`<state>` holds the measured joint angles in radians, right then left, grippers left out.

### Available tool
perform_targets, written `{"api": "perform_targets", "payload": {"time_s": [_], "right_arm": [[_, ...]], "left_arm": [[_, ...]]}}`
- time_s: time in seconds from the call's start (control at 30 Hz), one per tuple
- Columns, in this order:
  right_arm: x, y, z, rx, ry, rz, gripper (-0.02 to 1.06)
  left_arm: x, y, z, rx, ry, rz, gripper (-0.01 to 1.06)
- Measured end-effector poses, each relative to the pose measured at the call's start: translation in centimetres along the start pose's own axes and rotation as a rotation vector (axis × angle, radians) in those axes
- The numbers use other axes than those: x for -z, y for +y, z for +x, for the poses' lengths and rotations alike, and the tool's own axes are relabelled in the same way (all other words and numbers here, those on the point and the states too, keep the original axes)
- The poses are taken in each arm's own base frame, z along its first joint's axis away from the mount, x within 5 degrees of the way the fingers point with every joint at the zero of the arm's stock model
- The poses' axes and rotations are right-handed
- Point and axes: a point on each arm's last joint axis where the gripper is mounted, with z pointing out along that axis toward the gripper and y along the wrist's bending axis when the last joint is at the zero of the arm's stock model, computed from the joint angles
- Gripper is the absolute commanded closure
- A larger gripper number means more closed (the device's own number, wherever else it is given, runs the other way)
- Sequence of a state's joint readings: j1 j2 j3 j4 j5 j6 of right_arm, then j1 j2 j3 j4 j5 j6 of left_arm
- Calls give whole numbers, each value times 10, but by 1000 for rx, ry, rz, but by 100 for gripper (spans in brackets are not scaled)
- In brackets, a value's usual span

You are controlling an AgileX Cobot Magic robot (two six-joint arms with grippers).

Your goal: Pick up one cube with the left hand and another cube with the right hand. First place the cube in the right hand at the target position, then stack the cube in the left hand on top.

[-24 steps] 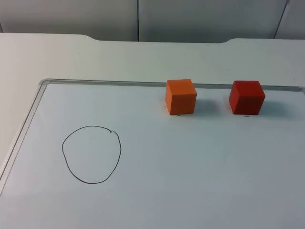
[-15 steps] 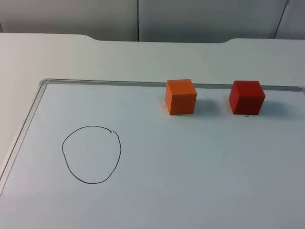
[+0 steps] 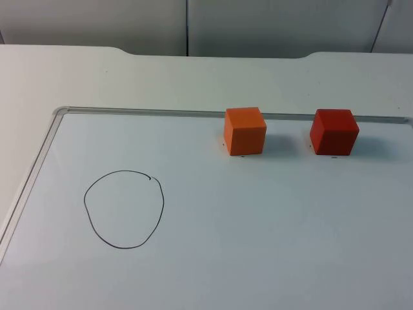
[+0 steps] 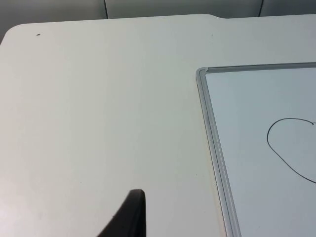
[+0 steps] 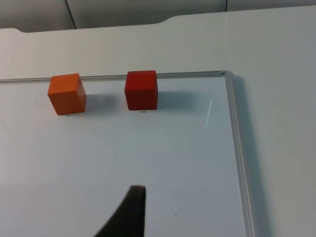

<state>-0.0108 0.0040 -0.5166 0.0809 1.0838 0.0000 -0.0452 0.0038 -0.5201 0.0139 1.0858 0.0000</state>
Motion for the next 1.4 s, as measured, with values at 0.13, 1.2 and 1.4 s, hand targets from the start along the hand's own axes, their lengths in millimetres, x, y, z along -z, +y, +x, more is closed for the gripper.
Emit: {"api": "perform_targets", "payload": {"time_s": [0.13, 1.2, 1.4], "right_arm": [[0, 0, 0, 0, 0, 0, 0], [-41, 1, -113, 87, 74, 8, 1], [-61, 0, -140, 89, 119, 8, 2]], "left_arm": [[0, 0, 0, 0, 0, 0, 0], [0, 0, 0, 0, 0, 0, 0], [0, 0, 0, 0, 0, 0, 0]]}}
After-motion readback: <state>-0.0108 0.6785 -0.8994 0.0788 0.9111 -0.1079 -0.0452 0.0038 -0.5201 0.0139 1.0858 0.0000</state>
